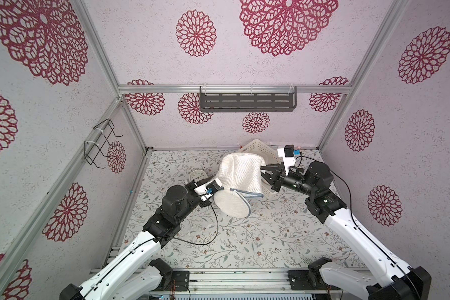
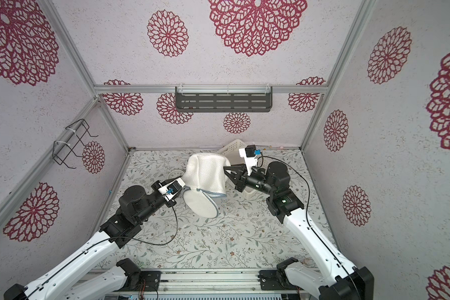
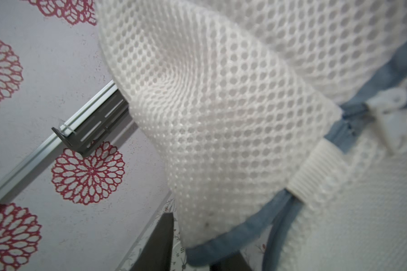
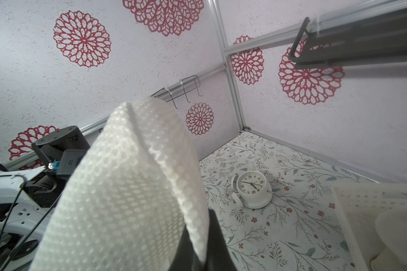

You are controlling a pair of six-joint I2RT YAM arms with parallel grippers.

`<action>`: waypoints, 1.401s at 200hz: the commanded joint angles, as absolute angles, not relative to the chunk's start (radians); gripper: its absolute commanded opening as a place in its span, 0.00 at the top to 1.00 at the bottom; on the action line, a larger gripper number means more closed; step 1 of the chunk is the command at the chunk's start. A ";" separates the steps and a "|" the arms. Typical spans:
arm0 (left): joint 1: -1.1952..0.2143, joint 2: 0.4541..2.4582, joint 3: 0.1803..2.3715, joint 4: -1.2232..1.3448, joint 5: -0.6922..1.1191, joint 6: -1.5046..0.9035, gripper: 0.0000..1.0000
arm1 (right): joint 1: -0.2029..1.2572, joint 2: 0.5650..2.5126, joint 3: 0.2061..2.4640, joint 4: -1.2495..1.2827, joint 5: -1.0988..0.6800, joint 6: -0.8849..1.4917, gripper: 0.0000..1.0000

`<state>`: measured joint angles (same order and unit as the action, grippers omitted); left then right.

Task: Turn the laundry bag inside out
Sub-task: Turn over the laundry bag.

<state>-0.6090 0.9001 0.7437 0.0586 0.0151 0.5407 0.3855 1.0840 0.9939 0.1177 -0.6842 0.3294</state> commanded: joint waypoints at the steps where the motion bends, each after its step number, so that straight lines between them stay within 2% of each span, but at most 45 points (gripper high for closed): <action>1: -0.614 0.877 0.727 0.101 0.035 0.507 0.95 | 0.373 1.044 0.999 0.151 -0.537 0.375 1.00; 6: -0.615 0.871 0.726 0.085 0.037 0.501 1.00 | 0.369 1.045 0.999 0.150 -0.510 0.389 1.00; 41: -0.627 0.819 0.713 -0.007 0.049 0.434 1.00 | 0.356 1.059 1.025 0.089 -0.315 0.538 1.00; 76: -0.666 0.795 0.701 -0.055 0.073 0.390 1.00 | 0.356 1.062 1.031 0.088 -0.321 0.540 1.00; 84: -0.666 0.800 0.703 -0.057 0.085 0.385 0.93 | 0.355 1.065 1.034 0.085 -0.337 0.525 1.00; 102: -0.665 0.808 0.717 -0.056 0.038 0.389 0.58 | 0.356 1.075 1.040 0.085 -0.397 0.492 1.00; 110: -0.664 0.805 0.717 -0.041 -0.006 0.413 0.47 | 0.356 1.080 1.043 0.083 -0.424 0.475 1.00; 118: -0.661 0.792 0.715 -0.028 -0.035 0.444 0.40 | 0.354 1.084 1.046 0.077 -0.455 0.453 1.00; 133: -0.642 0.766 0.730 -0.049 -0.051 0.500 0.34 | 0.353 1.095 1.058 0.045 -0.483 0.410 1.00; 162: -0.683 0.817 0.850 -0.300 0.023 0.653 0.31 | 0.354 1.125 1.085 0.027 -0.540 0.395 1.00; 196: -0.726 0.895 0.907 -0.291 0.130 0.666 0.24 | 0.381 1.149 1.114 0.054 -0.585 0.415 1.00; 218: -0.747 0.948 0.905 -0.198 0.129 0.679 0.21 | 0.412 1.160 1.127 0.055 -0.594 0.433 1.00; 280: -0.791 1.026 0.874 -0.017 -0.188 0.859 0.28 | 0.460 1.156 1.133 0.082 -0.607 0.506 1.00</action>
<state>-0.7750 1.0241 0.8829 -0.1097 -0.0448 0.7639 0.4515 1.1652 1.0927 0.0284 -0.5793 0.4648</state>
